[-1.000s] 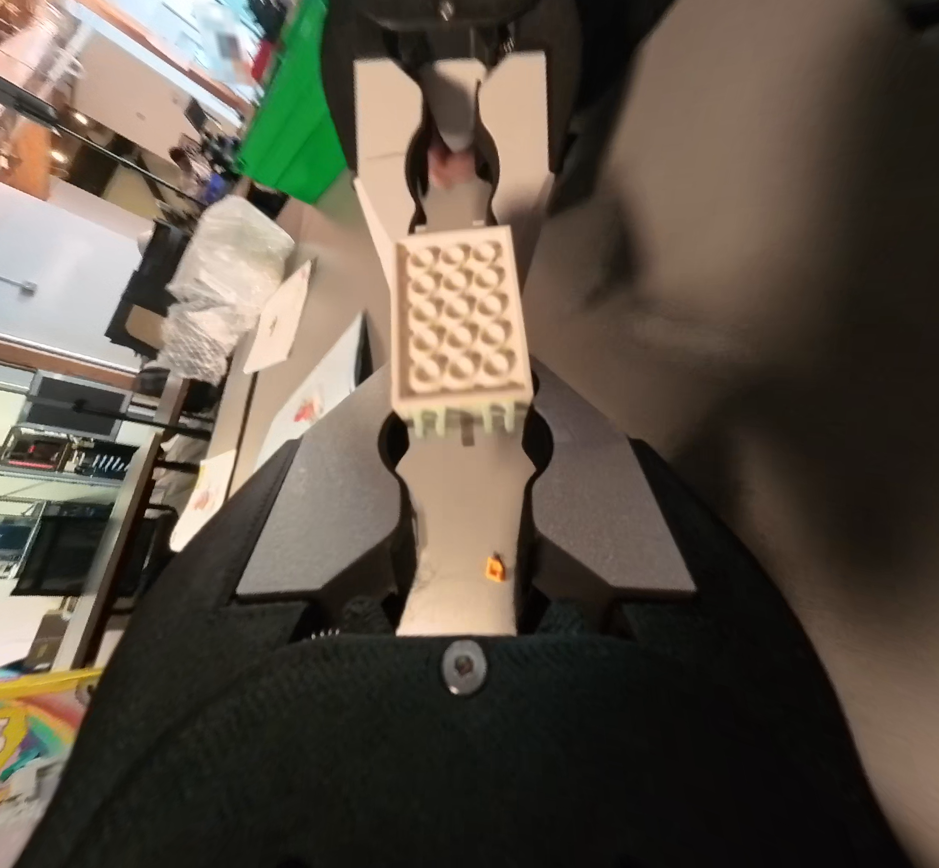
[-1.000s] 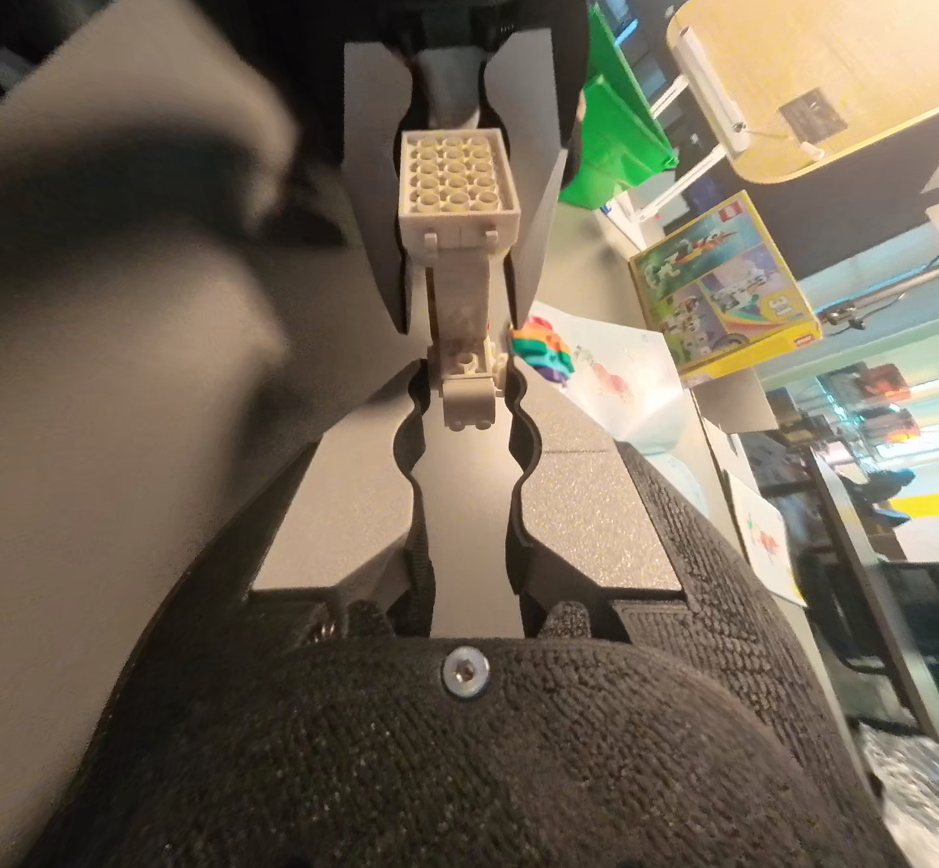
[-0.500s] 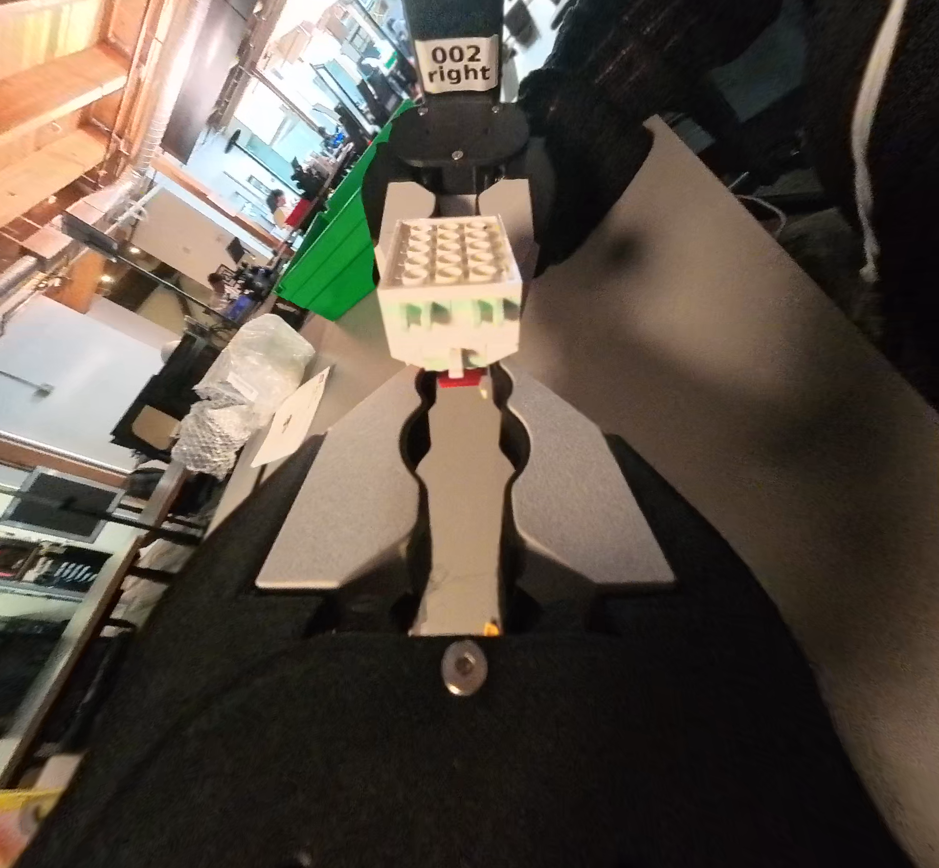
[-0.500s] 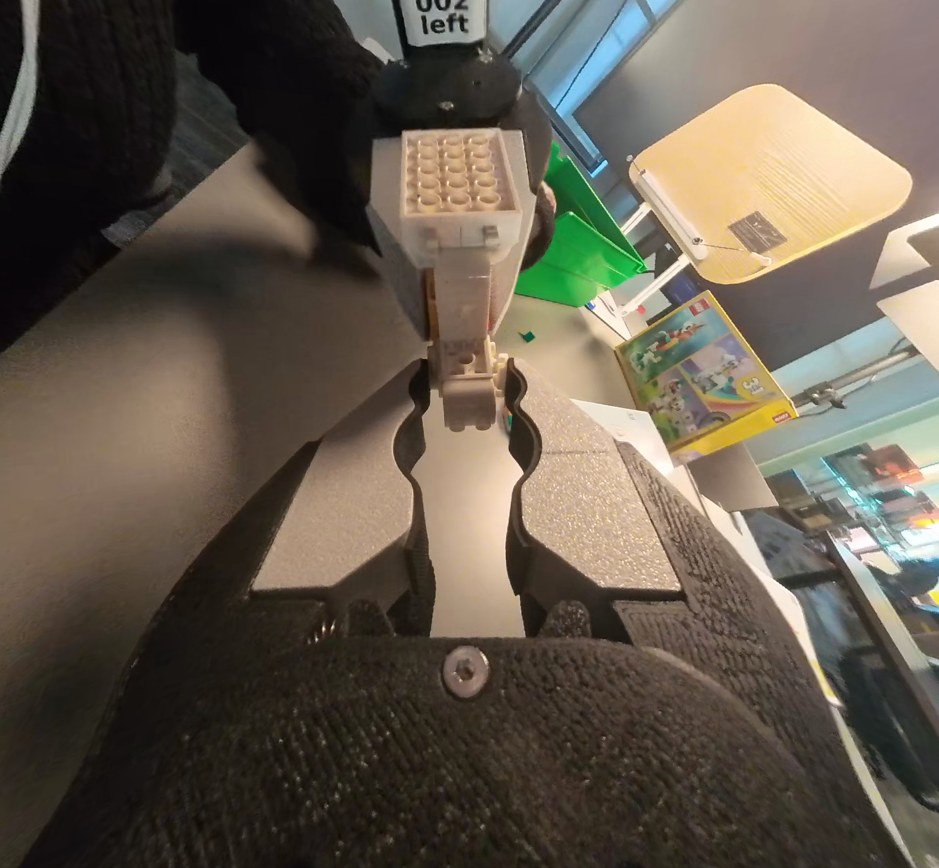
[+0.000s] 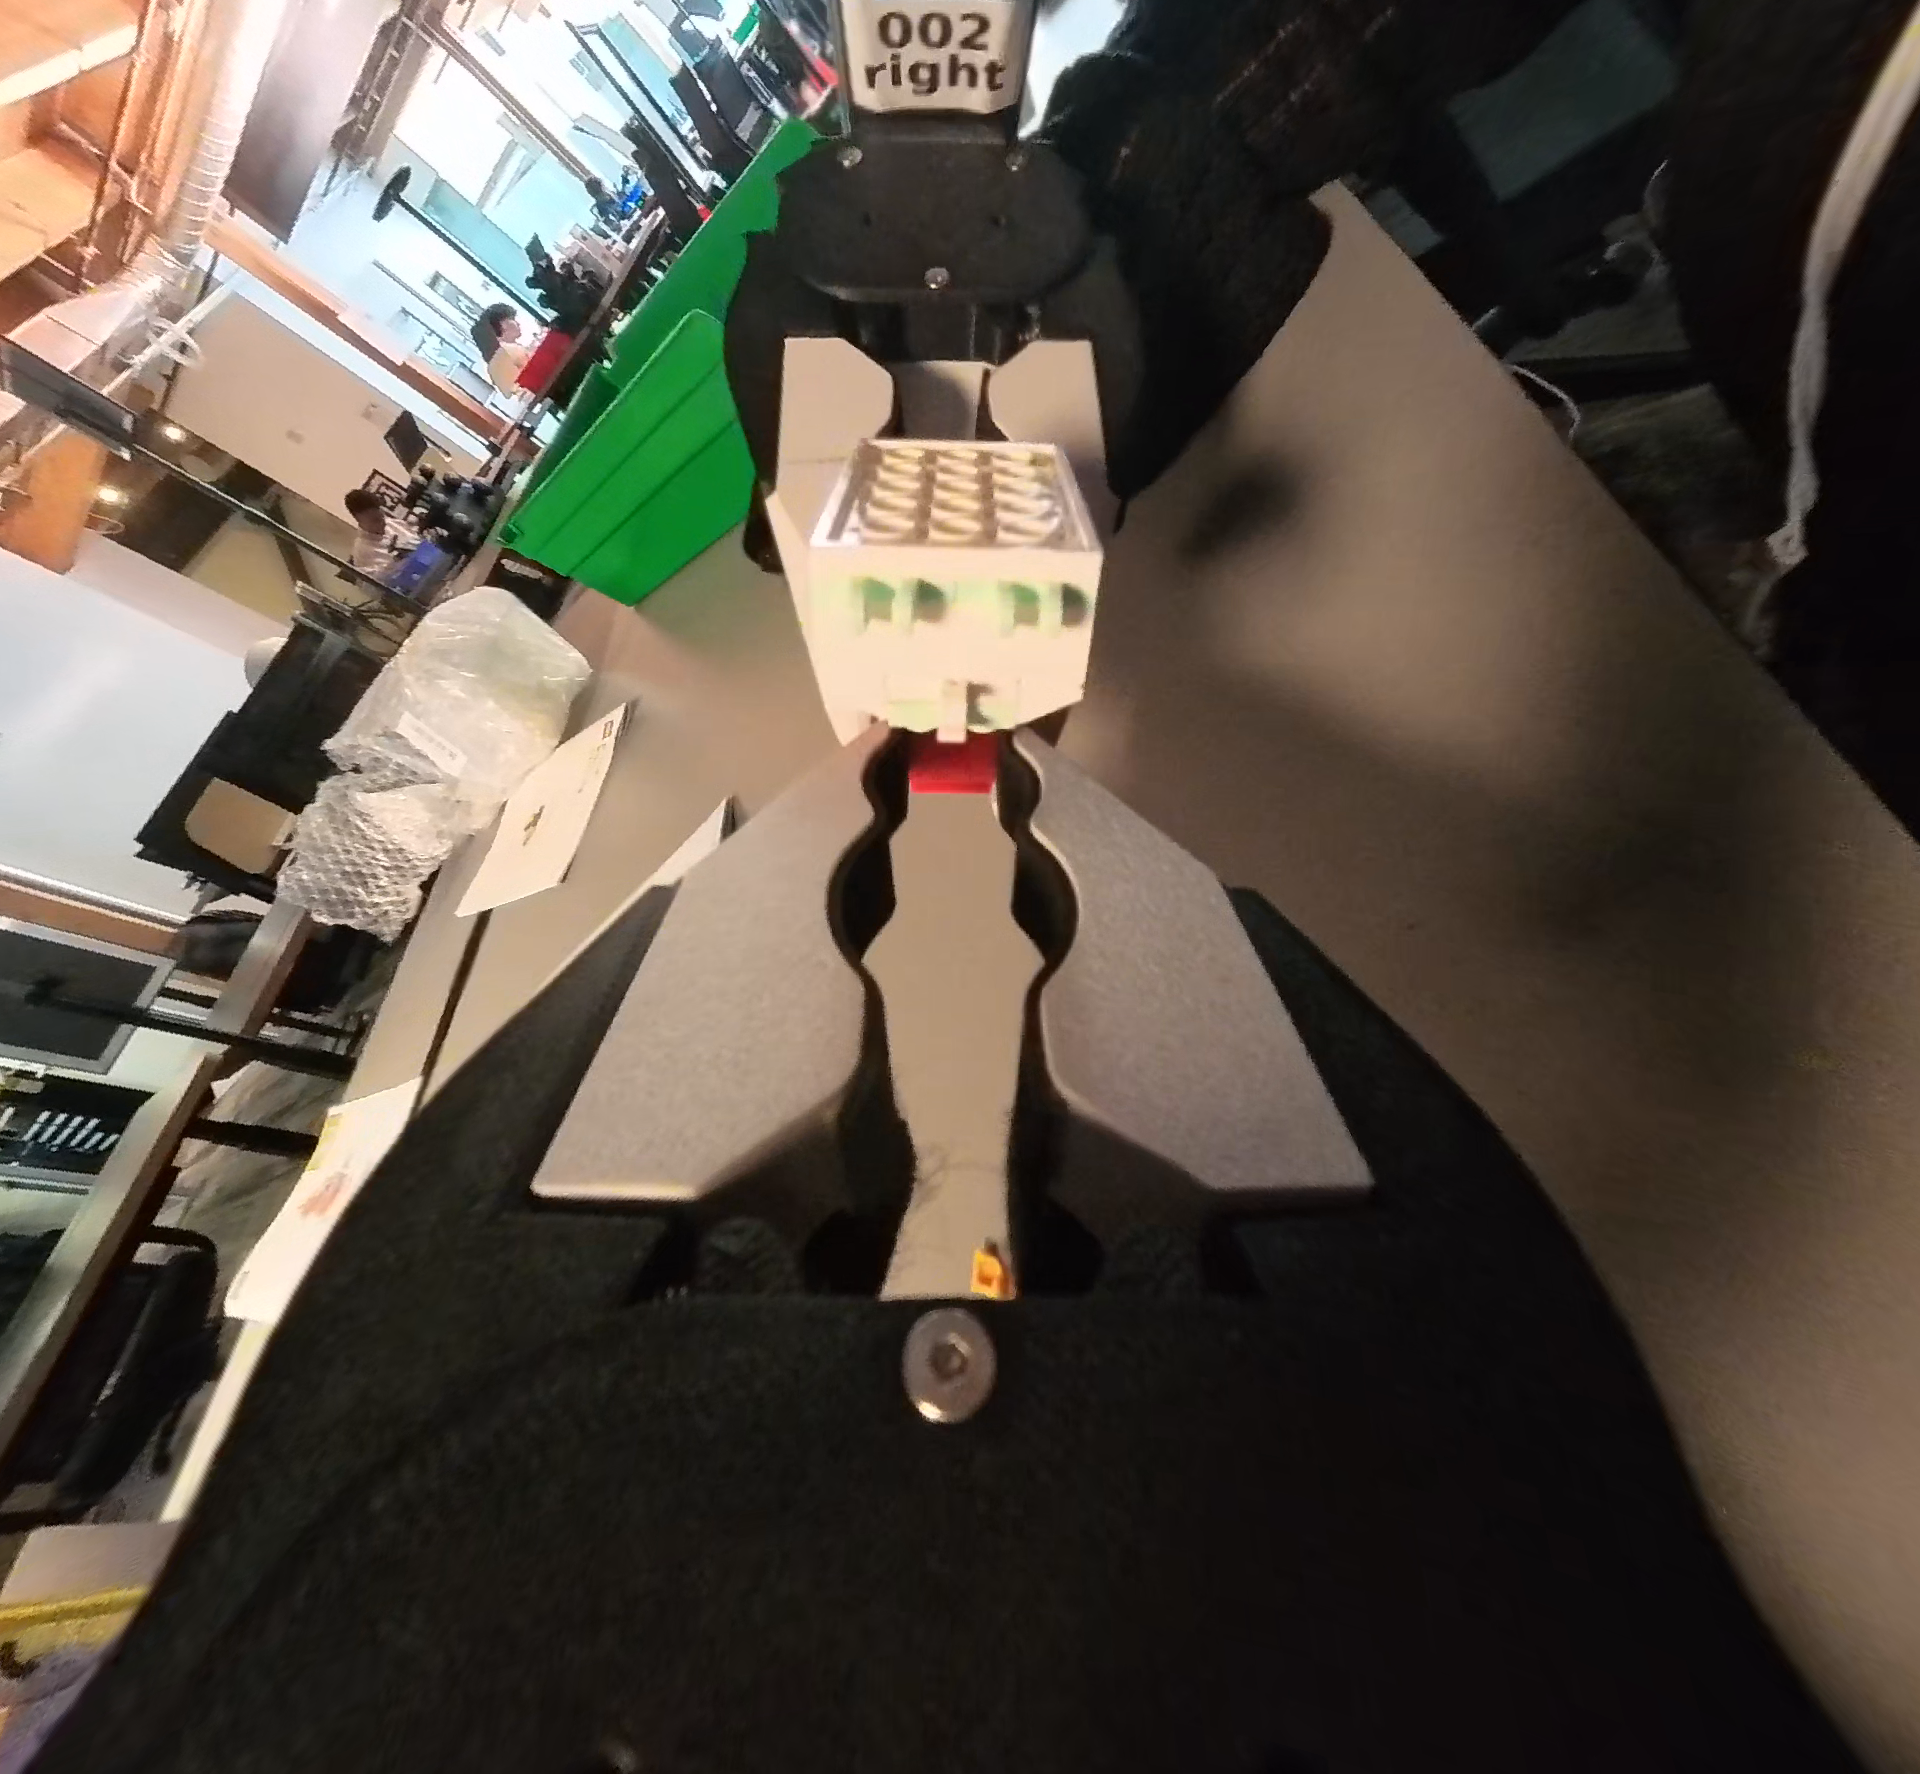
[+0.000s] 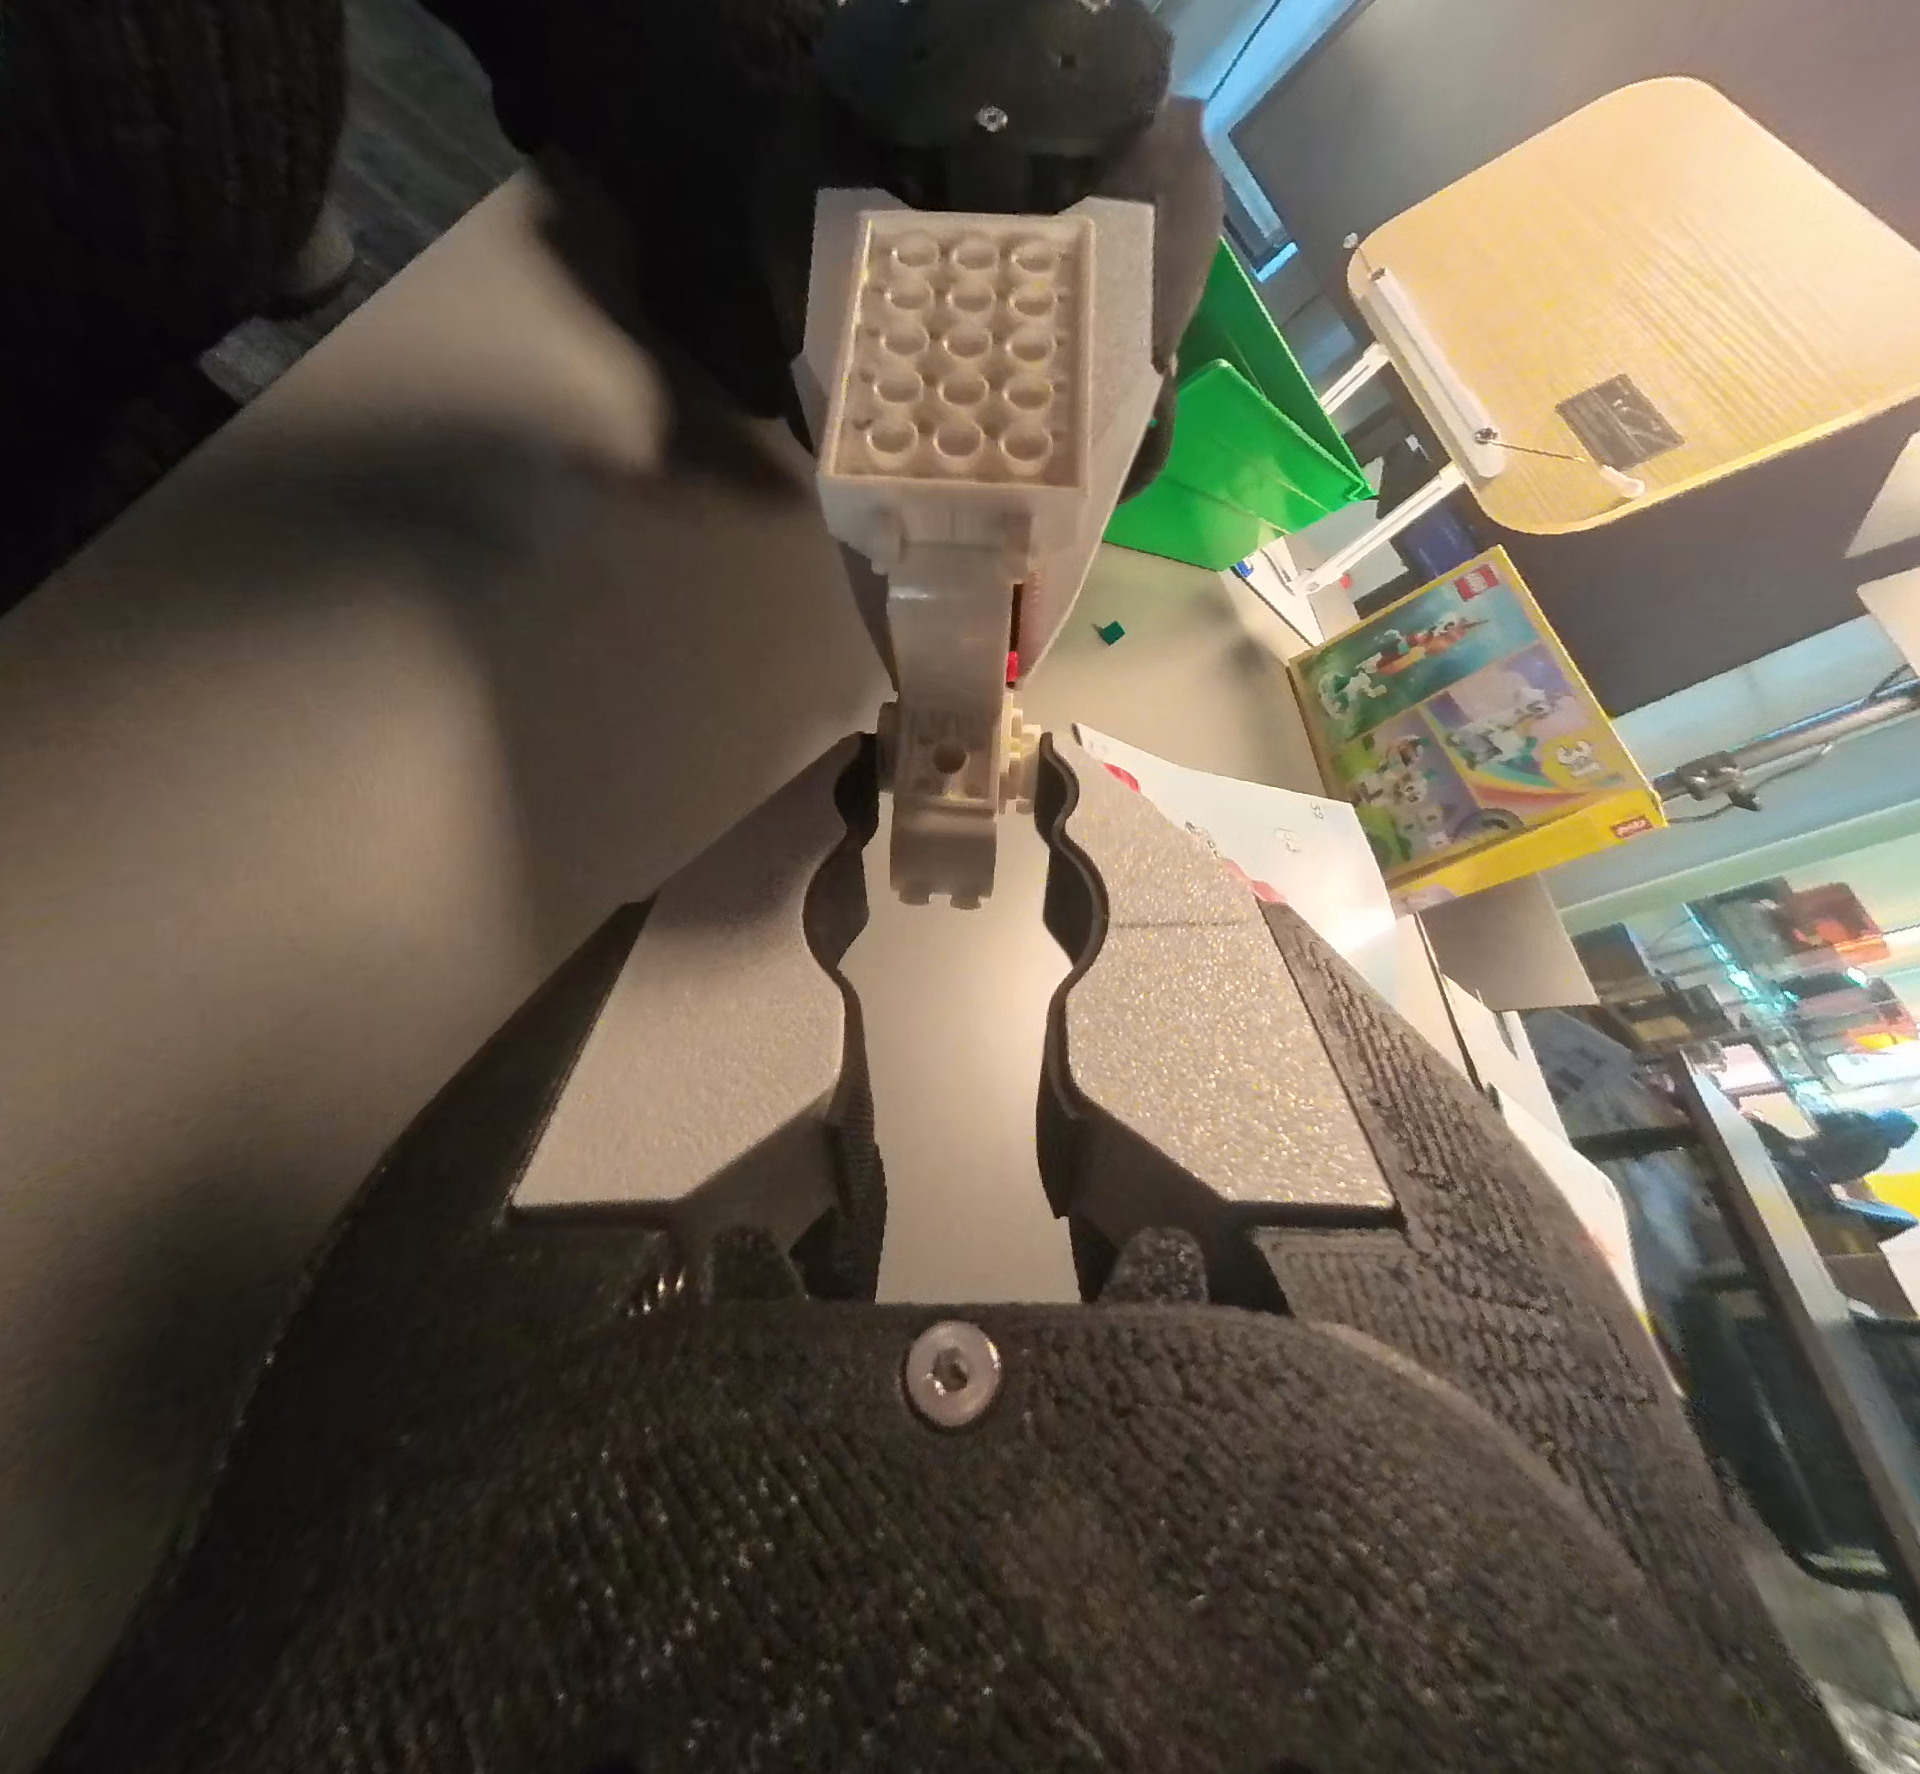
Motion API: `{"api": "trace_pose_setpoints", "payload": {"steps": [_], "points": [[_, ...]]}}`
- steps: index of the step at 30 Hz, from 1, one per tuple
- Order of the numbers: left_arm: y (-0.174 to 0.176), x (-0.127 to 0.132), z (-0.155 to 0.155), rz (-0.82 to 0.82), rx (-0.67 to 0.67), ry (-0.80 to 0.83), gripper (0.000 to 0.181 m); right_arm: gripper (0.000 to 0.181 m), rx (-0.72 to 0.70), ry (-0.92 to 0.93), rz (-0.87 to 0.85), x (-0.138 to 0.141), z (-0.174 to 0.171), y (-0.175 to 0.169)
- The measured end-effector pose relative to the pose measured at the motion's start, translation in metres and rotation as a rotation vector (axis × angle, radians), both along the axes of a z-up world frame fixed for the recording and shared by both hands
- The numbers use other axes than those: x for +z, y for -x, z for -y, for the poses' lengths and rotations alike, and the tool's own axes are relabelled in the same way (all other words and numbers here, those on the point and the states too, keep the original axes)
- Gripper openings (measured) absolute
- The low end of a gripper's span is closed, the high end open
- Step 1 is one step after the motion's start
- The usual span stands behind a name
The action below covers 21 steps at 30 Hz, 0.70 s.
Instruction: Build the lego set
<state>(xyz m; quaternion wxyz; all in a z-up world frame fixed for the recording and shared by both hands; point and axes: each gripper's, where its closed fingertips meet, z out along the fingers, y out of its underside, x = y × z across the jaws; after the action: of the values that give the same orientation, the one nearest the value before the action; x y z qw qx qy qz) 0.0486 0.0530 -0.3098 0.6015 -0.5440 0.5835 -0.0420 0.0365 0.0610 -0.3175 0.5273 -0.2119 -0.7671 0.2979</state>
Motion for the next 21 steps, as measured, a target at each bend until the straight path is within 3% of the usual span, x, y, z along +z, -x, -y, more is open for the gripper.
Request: {"api": "trace_pose_setpoints", "payload": {"steps": [13,21], "points": [[-0.002,0.003,0.000,0.020,0.000,0.011,0.015,0.029,-0.023,-0.154,-0.070,0.003,-0.002,0.002],[0.003,-0.002,-0.006,-0.022,0.055,0.013,0.015,0.030,-0.118,-0.267,-0.052,-0.004,-0.012,0.008]]}}
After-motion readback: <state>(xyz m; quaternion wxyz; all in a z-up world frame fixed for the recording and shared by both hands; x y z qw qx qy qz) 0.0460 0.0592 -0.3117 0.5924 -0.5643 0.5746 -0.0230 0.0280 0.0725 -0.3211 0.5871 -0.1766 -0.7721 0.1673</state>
